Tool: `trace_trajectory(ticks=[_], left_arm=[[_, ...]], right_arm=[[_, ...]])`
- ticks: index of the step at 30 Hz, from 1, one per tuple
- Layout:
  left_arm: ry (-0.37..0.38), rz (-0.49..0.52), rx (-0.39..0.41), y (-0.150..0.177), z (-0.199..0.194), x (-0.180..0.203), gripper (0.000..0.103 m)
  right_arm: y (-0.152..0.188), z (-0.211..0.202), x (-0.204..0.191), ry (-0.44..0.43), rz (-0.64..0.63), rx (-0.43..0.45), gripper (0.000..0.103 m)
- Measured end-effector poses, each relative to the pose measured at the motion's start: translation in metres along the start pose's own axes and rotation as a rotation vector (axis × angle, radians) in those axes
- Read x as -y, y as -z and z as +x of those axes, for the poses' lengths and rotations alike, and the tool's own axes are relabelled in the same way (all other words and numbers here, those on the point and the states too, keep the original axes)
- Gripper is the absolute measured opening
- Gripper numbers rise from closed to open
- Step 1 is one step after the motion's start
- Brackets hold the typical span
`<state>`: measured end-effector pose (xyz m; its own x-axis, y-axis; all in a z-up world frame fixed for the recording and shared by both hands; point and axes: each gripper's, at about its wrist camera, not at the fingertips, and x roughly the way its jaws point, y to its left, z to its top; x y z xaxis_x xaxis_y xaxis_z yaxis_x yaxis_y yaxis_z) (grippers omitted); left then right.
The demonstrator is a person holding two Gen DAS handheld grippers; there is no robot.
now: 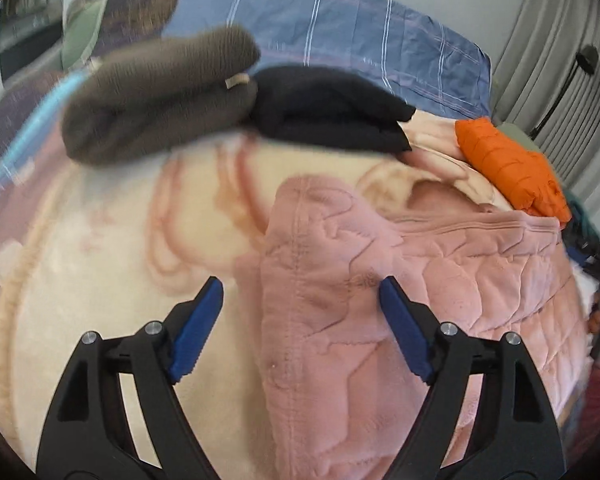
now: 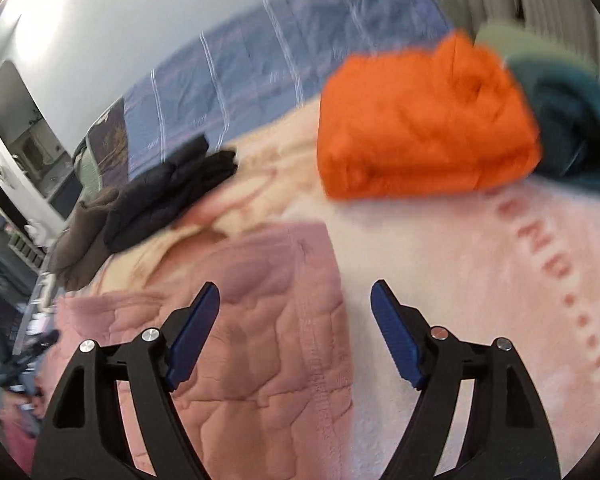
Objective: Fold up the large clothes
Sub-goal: 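Smooth the folded jacket edge with both open grippers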
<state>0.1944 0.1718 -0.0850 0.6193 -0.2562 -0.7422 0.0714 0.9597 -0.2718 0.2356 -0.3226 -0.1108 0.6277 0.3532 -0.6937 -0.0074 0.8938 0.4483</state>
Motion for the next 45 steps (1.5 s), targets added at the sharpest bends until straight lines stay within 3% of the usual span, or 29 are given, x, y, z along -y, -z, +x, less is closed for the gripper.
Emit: trace_trajectory(ticks=[1,2,3,4,6,8,11,12,14,15,17,20,23,26,28,29,31,36,39,40,45], left_arm=[[0.048,-0.013,-0.009,-0.001,0.003,-0.003,0.051],[0.071,-0.018,-0.01,-0.001,0.005,-0.004,0.036],[0.068,-0.018,0.014,-0.001,0.001,-0.004,0.025],[0.086,-0.016,0.036,0.001,-0.005,-0.002,0.013],[0.051,-0.017,0.12,0.005,-0.025,0.003,0.012],[0.025,0.005,0.21,0.008,-0.048,0.011,0.012],[-0.018,0.032,0.243,0.011,-0.059,0.015,0.012],[-0.054,0.032,0.217,0.012,-0.051,0.014,0.012],[-0.123,0.043,0.079,0.02,-0.009,0.009,0.015],[-0.155,0.056,0.055,0.027,0.003,0.009,0.021],[-0.197,0.105,0.102,0.038,0.008,0.014,0.028],[-0.217,0.127,0.125,0.039,-0.006,0.02,0.032],[-0.227,0.123,0.155,0.031,-0.03,0.026,0.032],[-0.19,0.116,0.247,0.023,-0.062,0.036,0.032],[-0.099,0.118,0.284,0.014,-0.075,0.054,0.032],[-0.032,0.125,0.276,0.01,-0.075,0.067,0.035],[0.02,0.146,0.252,0.008,-0.068,0.087,0.038],[0.045,0.207,0.172,0.009,-0.014,0.131,0.061],[-0.074,0.24,0.058,0.022,0.04,0.132,0.072],[-0.074,0.224,0.027,0.028,0.054,0.126,0.072],[-0.071,0.227,0.054,0.033,0.051,0.124,0.072]], right_arm=[[0.001,0.006,0.003,-0.027,0.009,-0.034,0.079],[0.003,0.01,0.003,-0.036,0.004,-0.053,0.075],[0.005,0.011,0.0,-0.04,-0.023,-0.045,0.049],[0.006,0.008,-0.004,-0.033,-0.042,-0.038,0.038],[0.006,-0.007,-0.009,-0.002,-0.058,0.042,0.014],[0.003,-0.029,-0.014,-0.03,-0.05,0.127,0.01],[-0.001,-0.034,-0.023,0.023,-0.084,0.145,0.01],[0.0,-0.026,-0.025,0.065,-0.099,0.127,0.01],[0.009,0.006,-0.026,0.214,-0.154,0.038,0.011],[0.017,0.021,-0.026,0.283,-0.188,0.019,0.014],[0.025,0.027,-0.027,0.321,-0.208,0.031,0.017],[0.023,0.007,-0.036,0.373,-0.223,0.086,0.039],[0.024,-0.019,-0.044,0.4,-0.249,0.154,0.043],[0.027,-0.047,-0.062,0.356,-0.278,0.278,0.051],[0.031,-0.053,-0.083,0.258,-0.284,0.298,0.053],[0.034,-0.053,-0.094,0.208,-0.288,0.289,0.053],[0.037,-0.044,-0.115,0.105,-0.311,0.247,0.053],[0.048,-0.009,-0.145,-0.03,-0.348,0.178,0.053],[0.06,0.05,-0.14,0.093,-0.344,0.014,0.053],[0.067,0.073,-0.13,0.112,-0.35,-0.019,0.054],[0.069,0.074,-0.131,0.119,-0.368,0.007,0.054]])
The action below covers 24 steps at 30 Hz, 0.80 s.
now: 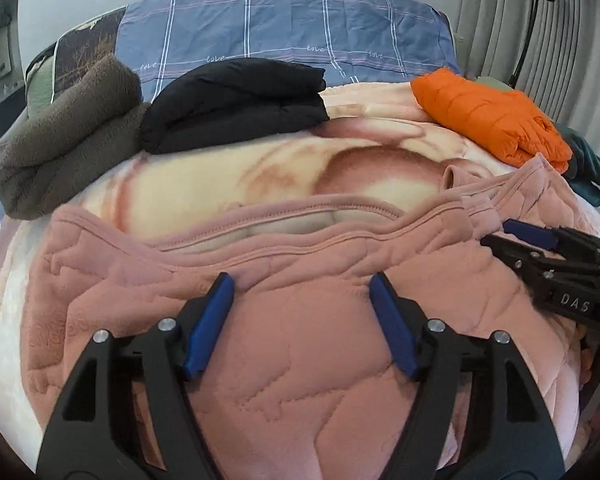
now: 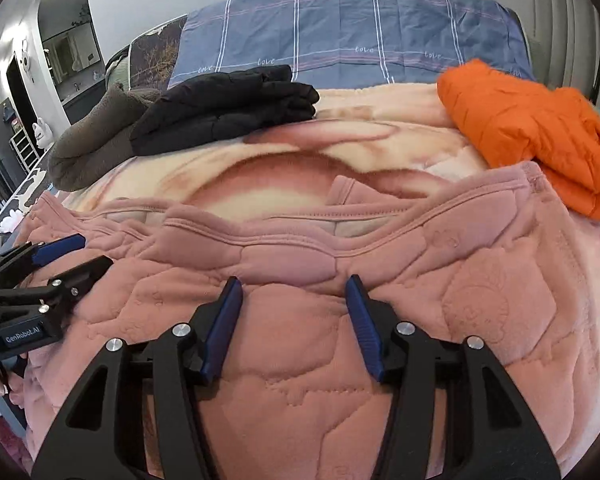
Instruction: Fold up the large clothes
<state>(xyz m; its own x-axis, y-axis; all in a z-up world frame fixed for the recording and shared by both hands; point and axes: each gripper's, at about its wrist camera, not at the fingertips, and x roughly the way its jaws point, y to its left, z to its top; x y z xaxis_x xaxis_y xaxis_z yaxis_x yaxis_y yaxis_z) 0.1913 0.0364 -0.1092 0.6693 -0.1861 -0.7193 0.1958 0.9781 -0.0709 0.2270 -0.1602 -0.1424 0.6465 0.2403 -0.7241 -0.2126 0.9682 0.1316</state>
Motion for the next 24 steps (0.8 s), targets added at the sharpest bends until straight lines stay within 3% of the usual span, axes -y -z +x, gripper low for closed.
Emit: trace_trajectory(ticks=[7,10,13,16,18,21,22,24], left_arm=[[0.019,-0.014,0.021,-0.004,-0.002,0.0,0.072],[0.032,-0.025,0.033,-0.003,-0.005,-0.003,0.072],[0.048,-0.038,0.047,-0.002,-0.008,-0.005,0.072],[0.068,-0.052,0.054,-0.002,-0.009,-0.008,0.073],[0.071,-0.055,0.061,-0.001,-0.011,-0.009,0.073],[0.077,-0.065,0.079,0.0,-0.016,-0.011,0.073],[0.083,-0.074,0.085,0.001,-0.018,-0.012,0.073],[0.095,-0.105,0.095,0.002,-0.022,-0.018,0.073]], right_arm=[[-0.008,-0.001,0.001,-0.009,-0.01,-0.02,0.057],[-0.017,-0.014,-0.003,0.029,0.035,-0.043,0.059],[-0.026,-0.04,-0.017,0.008,0.101,0.033,0.058],[-0.037,-0.053,-0.047,-0.059,0.069,0.073,0.048],[-0.04,-0.042,-0.062,-0.079,0.043,0.041,0.038],[-0.026,0.027,-0.061,0.028,0.039,-0.12,0.026],[-0.016,0.05,-0.051,0.002,0.078,-0.128,0.026],[-0.017,0.049,-0.049,-0.007,0.093,-0.106,0.026]])
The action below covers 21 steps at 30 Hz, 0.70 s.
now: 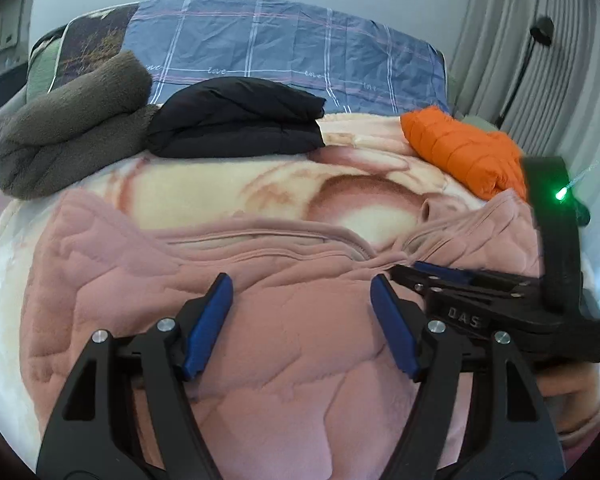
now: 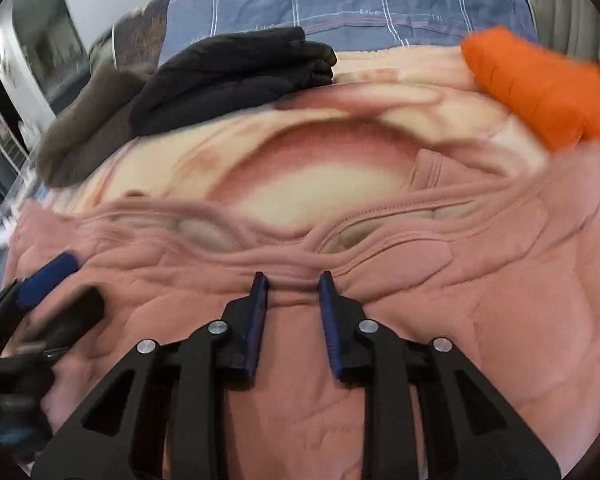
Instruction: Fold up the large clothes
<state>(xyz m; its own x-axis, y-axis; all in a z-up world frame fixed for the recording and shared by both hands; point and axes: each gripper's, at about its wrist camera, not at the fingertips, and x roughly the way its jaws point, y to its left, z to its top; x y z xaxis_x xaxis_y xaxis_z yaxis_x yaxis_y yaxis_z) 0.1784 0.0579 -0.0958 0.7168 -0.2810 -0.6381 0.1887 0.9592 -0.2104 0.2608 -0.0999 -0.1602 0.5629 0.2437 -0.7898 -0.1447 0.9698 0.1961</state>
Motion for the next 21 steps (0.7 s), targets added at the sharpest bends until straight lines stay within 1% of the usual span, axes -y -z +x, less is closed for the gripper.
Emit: trace_trajectory(ticks=[2,4,6,9,11,13,15,17,18,19,21], left_arm=[[0.023,-0.019,0.0,0.001,-0.002,-0.004,0.073],[0.042,-0.033,-0.002,0.0,-0.005,-0.007,0.073],[0.049,-0.04,-0.002,0.001,-0.008,-0.008,0.073],[0.056,-0.044,-0.004,0.003,-0.019,-0.011,0.073],[0.056,-0.05,-0.004,0.003,-0.028,-0.014,0.073],[0.041,-0.051,0.0,0.002,-0.036,-0.02,0.073],[0.001,-0.064,0.011,0.001,-0.042,-0.029,0.073],[-0.023,-0.079,0.005,0.0,-0.042,-0.038,0.073],[-0.027,-0.089,-0.011,0.0,-0.039,-0.042,0.073],[-0.022,-0.1,-0.03,0.001,-0.034,-0.045,0.073],[-0.039,-0.083,-0.046,0.002,-0.026,-0.043,0.076]], right_arm=[[0.002,0.001,-0.006,0.028,-0.034,0.01,0.026],[0.002,0.0,-0.006,0.026,-0.034,0.006,0.026],[0.003,0.0,-0.007,0.029,-0.036,0.01,0.026],[0.004,-0.005,-0.013,0.058,-0.064,0.036,0.027],[0.004,-0.017,-0.009,0.04,-0.059,0.049,0.027],[0.006,-0.04,-0.006,0.026,-0.028,0.067,0.027],[0.021,-0.083,-0.008,0.023,-0.017,0.117,0.027],[0.044,-0.119,-0.014,0.0,-0.06,0.166,0.027],[0.055,-0.128,-0.016,0.004,-0.077,0.174,0.027],[0.073,-0.133,-0.016,0.022,-0.092,0.158,0.027],[0.1,-0.114,-0.012,0.035,-0.076,0.055,0.028]])
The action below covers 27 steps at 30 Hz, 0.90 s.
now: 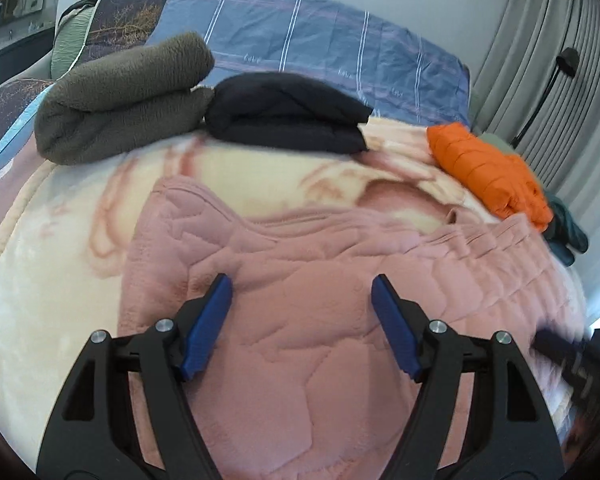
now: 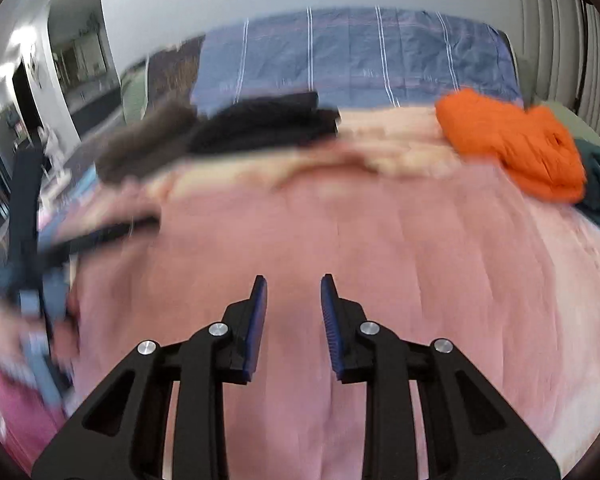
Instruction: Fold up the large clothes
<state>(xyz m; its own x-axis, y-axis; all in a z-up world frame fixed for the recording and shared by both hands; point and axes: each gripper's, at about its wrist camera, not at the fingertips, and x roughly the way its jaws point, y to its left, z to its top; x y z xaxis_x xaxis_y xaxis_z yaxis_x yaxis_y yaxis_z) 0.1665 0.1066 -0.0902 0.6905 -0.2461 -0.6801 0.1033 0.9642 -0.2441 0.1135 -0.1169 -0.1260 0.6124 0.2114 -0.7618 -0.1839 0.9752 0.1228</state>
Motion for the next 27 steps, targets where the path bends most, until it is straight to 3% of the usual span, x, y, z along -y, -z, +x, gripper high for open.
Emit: trace_trajectory(ticks=[3,6,9,12,15,17,20,23,27], left_arm=[[-0.047,0.078,0.009,0.003,0.002,0.014,0.082],[-0.072,0.103,0.013,0.004,0.004,0.017,0.083],[-0.027,0.065,0.013,0.002,0.002,0.009,0.083],[0.009,0.026,0.02,0.0,-0.003,0.002,0.083],[0.028,0.01,0.037,-0.001,-0.011,0.0,0.083],[0.055,0.001,0.055,-0.003,-0.019,-0.003,0.083],[0.072,-0.03,0.121,-0.009,-0.04,-0.024,0.083],[0.061,-0.118,0.172,-0.014,-0.053,-0.07,0.083],[0.065,-0.196,0.081,-0.01,-0.032,-0.117,0.082]], right_arm=[[0.026,0.013,-0.007,0.066,-0.069,0.1,0.027],[0.016,0.012,-0.01,0.066,-0.03,0.082,0.029],[0.012,-0.011,-0.009,0.032,-0.002,0.066,0.029],[0.03,-0.048,-0.023,-0.009,-0.052,0.108,0.029],[0.06,-0.026,-0.026,0.007,-0.055,-0.012,0.034],[0.071,-0.013,-0.019,-0.014,-0.027,0.016,0.036],[0.063,-0.017,-0.017,-0.039,0.015,-0.014,0.037],[0.06,-0.023,-0.019,-0.033,-0.039,-0.012,0.039],[0.058,-0.04,-0.039,0.046,-0.144,0.038,0.051]])
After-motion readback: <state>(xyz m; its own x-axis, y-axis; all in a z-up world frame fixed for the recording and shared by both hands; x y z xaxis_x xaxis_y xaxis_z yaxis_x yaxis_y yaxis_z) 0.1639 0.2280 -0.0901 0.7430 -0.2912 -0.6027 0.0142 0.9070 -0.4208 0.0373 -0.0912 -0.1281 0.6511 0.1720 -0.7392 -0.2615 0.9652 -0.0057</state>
